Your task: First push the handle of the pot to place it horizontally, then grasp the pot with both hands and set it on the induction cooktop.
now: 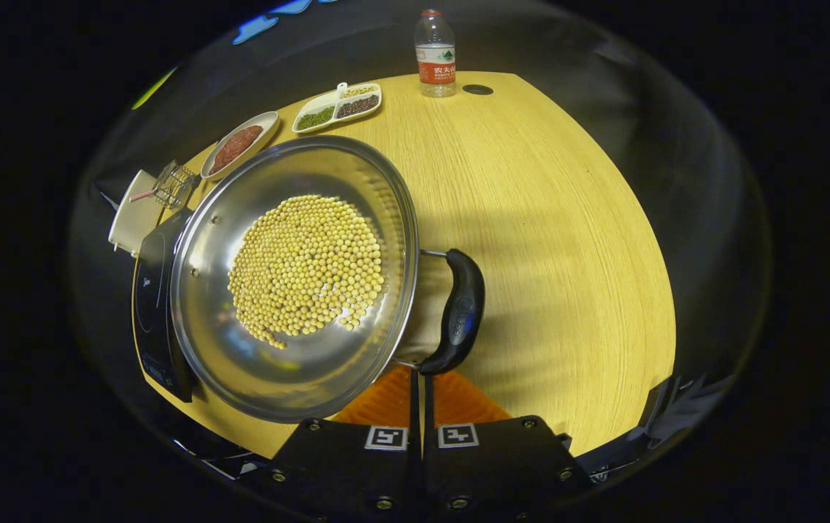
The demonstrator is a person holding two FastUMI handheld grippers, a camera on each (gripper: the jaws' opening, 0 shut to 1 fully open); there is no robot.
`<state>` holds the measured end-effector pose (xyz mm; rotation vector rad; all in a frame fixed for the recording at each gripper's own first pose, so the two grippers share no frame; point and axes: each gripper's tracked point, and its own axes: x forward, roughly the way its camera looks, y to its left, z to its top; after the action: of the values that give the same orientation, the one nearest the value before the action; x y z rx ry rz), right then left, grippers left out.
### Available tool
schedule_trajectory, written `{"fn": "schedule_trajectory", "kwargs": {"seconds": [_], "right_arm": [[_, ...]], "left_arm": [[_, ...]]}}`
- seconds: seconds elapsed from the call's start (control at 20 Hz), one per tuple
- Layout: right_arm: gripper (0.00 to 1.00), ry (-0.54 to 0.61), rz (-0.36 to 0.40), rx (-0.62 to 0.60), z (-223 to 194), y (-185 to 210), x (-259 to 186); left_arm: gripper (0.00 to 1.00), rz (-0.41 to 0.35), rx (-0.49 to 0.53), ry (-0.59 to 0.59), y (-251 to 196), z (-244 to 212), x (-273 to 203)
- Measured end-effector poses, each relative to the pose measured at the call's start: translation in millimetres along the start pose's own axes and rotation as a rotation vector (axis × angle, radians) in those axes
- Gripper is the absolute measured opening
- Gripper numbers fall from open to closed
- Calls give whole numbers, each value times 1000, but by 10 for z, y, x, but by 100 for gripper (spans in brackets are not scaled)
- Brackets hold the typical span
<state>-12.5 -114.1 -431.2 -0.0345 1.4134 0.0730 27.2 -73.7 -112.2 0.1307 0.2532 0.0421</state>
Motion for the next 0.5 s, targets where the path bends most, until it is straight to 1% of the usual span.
{"fn": "schedule_trajectory", "kwargs": {"seconds": [0.05,0.1,0.15,0.25,0.3,0.5], "right_arm": [[1,-6,-4,-4,53,-22,9],[1,-10,-9,-9,81,-41,19],[1,-14,-14,-15,124,-64,25],[1,-20,-21,-21,191,-96,52],[1,-25,-21,-23,235,-100,63],[1,-39,-26,-38,368,-132,107]], "left_arm": [[96,-5,3,5,-21,-23,10],[94,-9,6,11,-40,-42,26],[96,-14,6,16,-53,-66,22],[99,-20,3,24,-74,-107,44],[94,-21,3,30,-80,-126,63],[94,-24,5,53,-115,-234,112]]}}
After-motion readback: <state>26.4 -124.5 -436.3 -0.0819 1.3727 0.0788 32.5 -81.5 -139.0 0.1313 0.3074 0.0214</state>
